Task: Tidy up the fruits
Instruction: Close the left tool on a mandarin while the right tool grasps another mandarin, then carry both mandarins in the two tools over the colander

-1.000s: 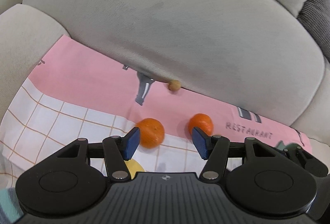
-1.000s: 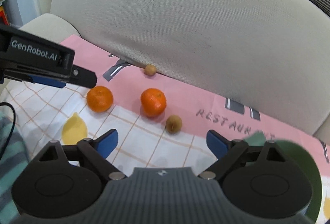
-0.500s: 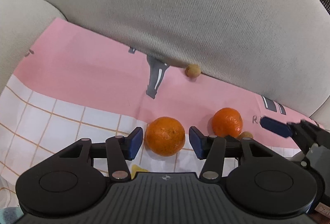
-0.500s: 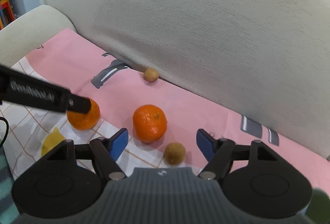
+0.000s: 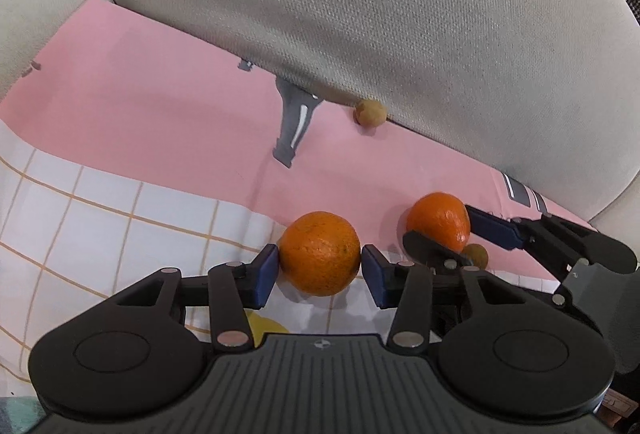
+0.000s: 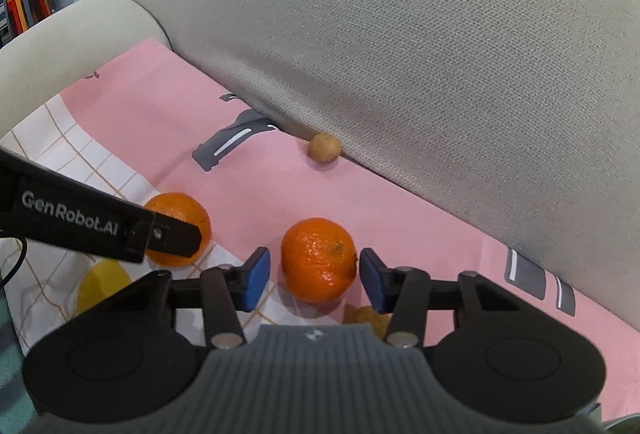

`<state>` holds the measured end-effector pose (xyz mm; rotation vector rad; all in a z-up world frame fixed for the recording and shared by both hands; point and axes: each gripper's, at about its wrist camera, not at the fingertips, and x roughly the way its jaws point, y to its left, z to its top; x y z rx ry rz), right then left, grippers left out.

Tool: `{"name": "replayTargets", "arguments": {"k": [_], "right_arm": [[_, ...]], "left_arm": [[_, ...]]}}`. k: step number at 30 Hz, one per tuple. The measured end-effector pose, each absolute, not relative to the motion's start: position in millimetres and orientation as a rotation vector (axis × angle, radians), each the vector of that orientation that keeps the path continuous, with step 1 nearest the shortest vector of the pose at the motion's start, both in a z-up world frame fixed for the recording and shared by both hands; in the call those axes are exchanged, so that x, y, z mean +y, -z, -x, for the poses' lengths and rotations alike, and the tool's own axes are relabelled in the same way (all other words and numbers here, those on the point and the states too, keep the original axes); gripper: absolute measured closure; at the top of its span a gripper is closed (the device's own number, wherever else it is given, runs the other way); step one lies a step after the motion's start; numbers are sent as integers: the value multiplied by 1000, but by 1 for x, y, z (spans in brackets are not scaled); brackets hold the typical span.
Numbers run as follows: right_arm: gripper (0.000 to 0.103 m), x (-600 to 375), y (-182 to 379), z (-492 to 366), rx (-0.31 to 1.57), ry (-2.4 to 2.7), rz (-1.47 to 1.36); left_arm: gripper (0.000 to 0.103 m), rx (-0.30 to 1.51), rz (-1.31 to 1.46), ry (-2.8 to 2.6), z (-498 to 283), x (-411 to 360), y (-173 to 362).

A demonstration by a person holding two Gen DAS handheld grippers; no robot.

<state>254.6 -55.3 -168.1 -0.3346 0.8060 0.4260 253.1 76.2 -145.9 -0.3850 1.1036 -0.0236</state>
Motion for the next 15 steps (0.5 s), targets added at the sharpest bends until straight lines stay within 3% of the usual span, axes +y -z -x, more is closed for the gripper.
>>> {"name": "replayTargets", "arguments": {"k": [2, 15], "right_arm": [[64, -55, 168, -255, 802, -414, 339], [66, -58, 135, -235, 730, -409, 309]], "left_arm": [[52, 1099, 397, 22, -254, 76, 148], [54, 1031, 415, 34, -244, 75, 111]]}}
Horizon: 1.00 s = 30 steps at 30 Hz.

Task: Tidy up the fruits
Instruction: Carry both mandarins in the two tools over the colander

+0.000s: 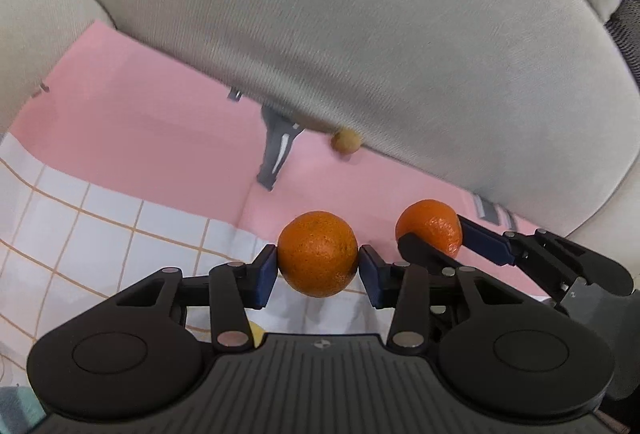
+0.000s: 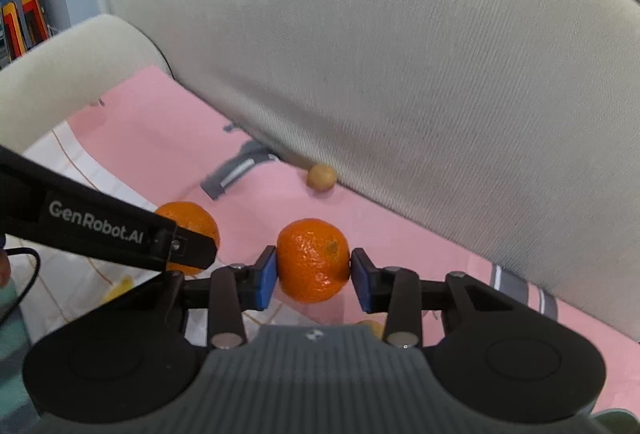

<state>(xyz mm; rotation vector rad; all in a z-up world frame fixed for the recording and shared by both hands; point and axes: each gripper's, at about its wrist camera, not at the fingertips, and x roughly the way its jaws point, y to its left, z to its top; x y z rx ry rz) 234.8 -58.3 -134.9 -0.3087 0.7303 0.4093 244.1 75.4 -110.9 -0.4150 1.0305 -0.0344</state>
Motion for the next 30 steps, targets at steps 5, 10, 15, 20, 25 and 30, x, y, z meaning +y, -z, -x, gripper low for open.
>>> {"name": "replayTargets", "arguments": {"k": [5, 10, 15, 20, 25, 30], "right_arm": [[67, -67, 110, -207, 689, -395, 285], [67, -83, 90, -173, 652, -392, 253], [67, -99, 77, -135, 632, -388, 231], [66, -121, 73, -105, 624, -363, 206], [66, -147, 71, -82, 617, -314, 174], [66, -182, 75, -63, 630, -245, 133]], "left_arm": [[54, 979, 412, 54, -229, 67, 83], [54, 947, 381, 94, -209, 50, 59], [54, 932, 320, 148, -187, 26, 43], [54, 909, 246, 220, -169, -3, 29], [54, 891, 170, 310, -157, -37, 16], [54, 918, 95, 394, -153, -76, 17]]}}
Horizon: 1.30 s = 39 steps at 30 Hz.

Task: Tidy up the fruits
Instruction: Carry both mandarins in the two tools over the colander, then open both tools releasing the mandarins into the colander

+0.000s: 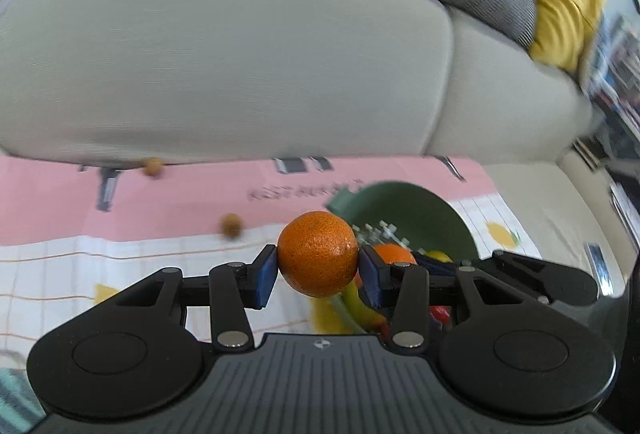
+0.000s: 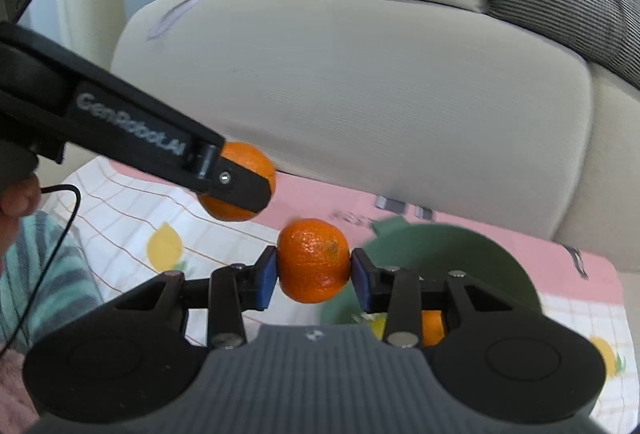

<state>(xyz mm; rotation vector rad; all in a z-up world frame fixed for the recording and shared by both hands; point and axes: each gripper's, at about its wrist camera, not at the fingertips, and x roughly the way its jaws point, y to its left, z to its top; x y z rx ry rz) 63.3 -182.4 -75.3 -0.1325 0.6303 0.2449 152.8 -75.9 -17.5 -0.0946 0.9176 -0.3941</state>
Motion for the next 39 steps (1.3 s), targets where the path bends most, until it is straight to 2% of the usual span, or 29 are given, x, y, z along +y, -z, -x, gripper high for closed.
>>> {"name": "replayTargets", "arguments": {"k": [24, 39], "right_arm": [[66, -276, 117, -85, 697, -108, 169], [66, -302, 124, -92, 696, -128, 36]], "left_arm": [[54, 1125, -239, 557, -185, -187, 79], [53, 1199, -130, 524, -210, -181, 95]]}}
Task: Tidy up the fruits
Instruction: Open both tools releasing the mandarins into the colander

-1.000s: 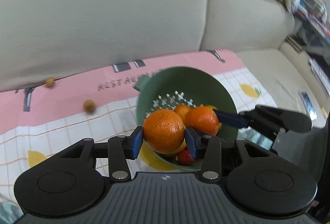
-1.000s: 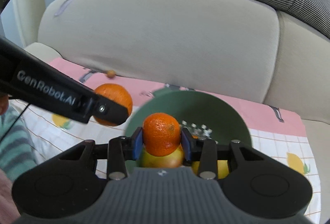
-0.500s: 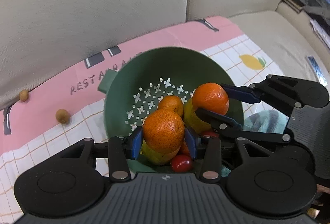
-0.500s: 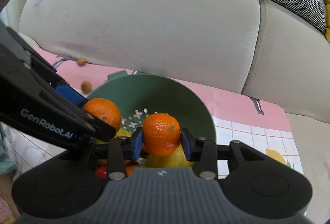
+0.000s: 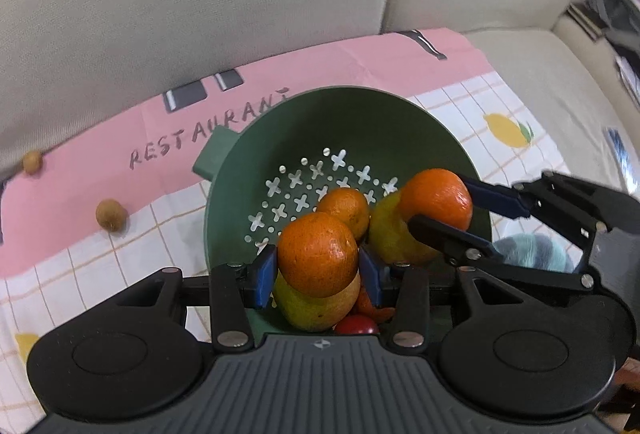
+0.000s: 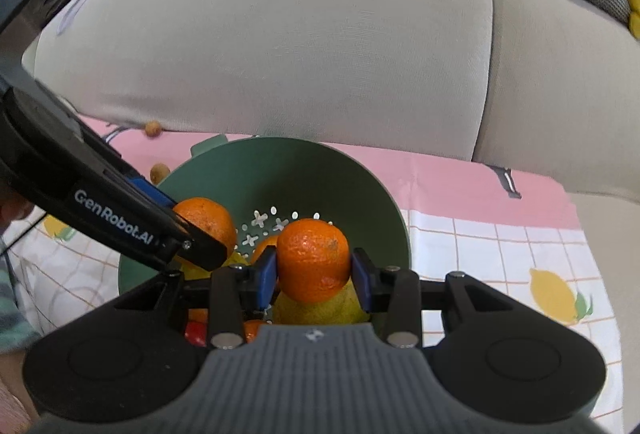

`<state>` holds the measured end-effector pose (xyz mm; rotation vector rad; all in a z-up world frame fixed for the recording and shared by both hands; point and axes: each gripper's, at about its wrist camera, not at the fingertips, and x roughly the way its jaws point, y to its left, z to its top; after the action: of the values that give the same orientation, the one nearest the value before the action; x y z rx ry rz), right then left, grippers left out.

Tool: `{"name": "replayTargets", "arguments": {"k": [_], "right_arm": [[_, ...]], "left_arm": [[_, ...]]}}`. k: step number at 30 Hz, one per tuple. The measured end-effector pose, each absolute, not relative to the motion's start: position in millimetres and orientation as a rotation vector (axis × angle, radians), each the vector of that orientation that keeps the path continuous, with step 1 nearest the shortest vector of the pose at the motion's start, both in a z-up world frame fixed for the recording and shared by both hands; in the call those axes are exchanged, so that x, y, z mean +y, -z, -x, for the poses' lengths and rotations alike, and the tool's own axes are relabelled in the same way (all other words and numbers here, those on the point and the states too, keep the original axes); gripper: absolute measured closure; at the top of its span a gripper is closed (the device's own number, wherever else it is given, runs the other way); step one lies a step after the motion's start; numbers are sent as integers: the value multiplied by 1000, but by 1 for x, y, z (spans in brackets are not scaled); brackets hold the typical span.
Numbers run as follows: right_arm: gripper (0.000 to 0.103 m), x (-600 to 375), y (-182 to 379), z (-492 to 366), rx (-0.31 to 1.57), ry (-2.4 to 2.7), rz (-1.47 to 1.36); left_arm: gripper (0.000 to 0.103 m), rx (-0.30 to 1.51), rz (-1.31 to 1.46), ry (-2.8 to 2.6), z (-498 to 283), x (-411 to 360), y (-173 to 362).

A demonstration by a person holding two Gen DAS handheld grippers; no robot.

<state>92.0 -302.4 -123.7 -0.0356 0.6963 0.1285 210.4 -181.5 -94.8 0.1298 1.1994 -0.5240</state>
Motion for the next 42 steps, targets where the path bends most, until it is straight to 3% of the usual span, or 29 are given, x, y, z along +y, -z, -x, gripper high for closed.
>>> {"name": "replayTargets", "arguments": {"k": [19, 42], "right_arm": [[66, -288, 123, -109, 717, -130, 123], [66, -266, 131, -156, 880, -74, 190]], "left_arm": [[52, 1188, -144, 467, -228, -186, 101], [44, 1011, -106, 336, -204, -113, 44]]}}
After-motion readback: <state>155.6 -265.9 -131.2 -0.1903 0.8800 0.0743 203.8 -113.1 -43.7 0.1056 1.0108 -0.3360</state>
